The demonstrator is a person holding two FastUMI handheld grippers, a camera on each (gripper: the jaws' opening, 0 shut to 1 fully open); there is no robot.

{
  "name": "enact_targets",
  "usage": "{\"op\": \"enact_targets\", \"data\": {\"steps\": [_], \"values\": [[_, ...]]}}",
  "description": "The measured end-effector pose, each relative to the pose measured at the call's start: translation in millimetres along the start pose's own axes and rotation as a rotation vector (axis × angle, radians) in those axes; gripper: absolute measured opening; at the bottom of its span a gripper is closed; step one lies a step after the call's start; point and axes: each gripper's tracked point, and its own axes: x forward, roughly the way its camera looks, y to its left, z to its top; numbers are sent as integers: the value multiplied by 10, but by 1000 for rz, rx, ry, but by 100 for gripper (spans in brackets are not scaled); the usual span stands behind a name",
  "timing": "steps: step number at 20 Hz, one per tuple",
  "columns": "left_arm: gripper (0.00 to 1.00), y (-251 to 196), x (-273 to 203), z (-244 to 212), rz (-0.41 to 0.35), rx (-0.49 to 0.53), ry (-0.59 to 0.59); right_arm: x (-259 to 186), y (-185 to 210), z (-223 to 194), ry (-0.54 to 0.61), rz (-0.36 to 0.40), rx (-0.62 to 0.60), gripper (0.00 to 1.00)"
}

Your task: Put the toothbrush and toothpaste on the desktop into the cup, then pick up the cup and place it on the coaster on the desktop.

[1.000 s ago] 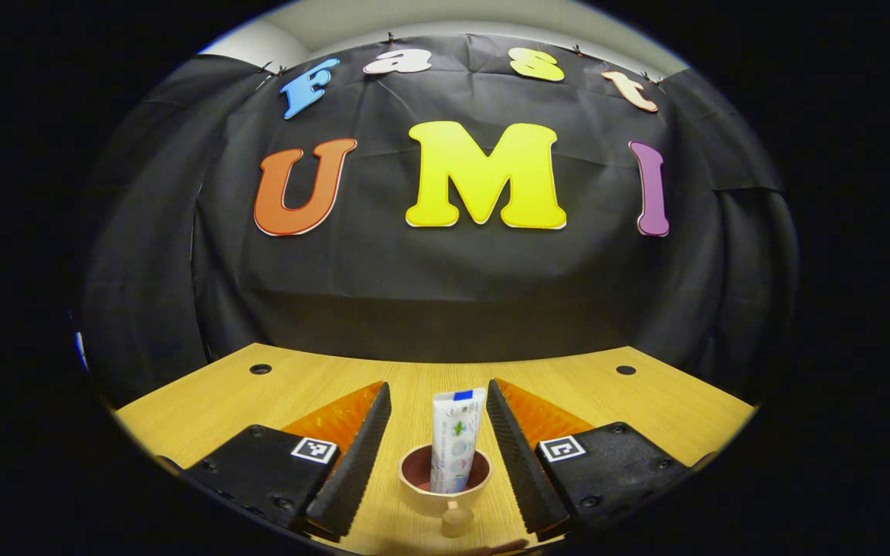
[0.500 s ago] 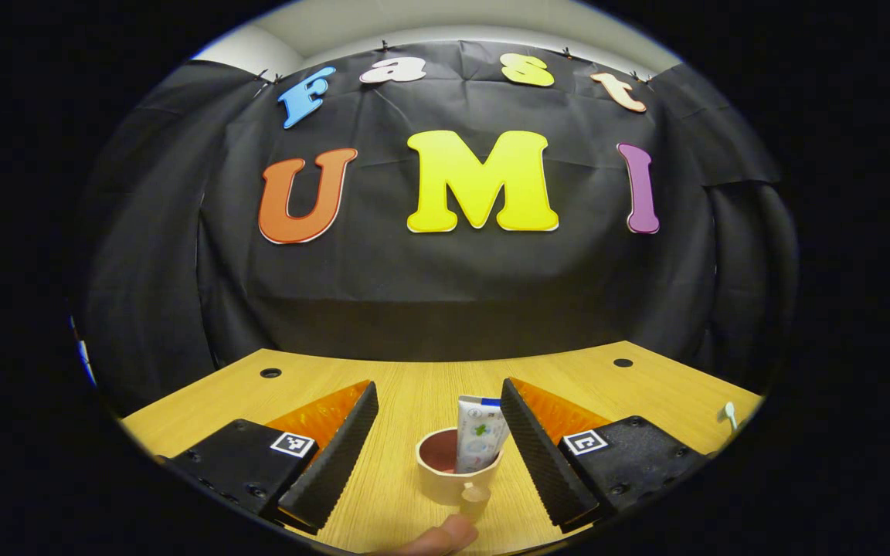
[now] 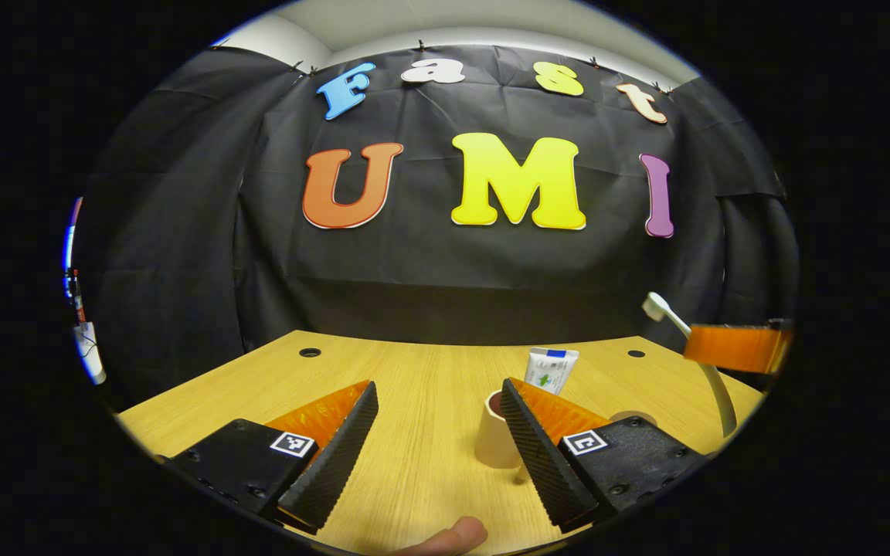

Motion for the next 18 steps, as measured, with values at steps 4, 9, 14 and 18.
{"op": "enact_targets", "data": {"steps": [4, 9, 14, 18], "values": [[100, 207, -236, -176, 10, -19, 30, 458, 295, 124, -28, 3, -16, 0], [100, 386, -455, -424, 11, -62, 57, 1063, 380, 202, -71, -45, 0, 0], [99, 564, -593, -380, 43, -90, 52, 1393, 544, 102, -57, -62, -69, 0], [98, 439, -593, -447, -4, -46, 27, 1476, 603, 9, -60, -73, -123, 2]]}}
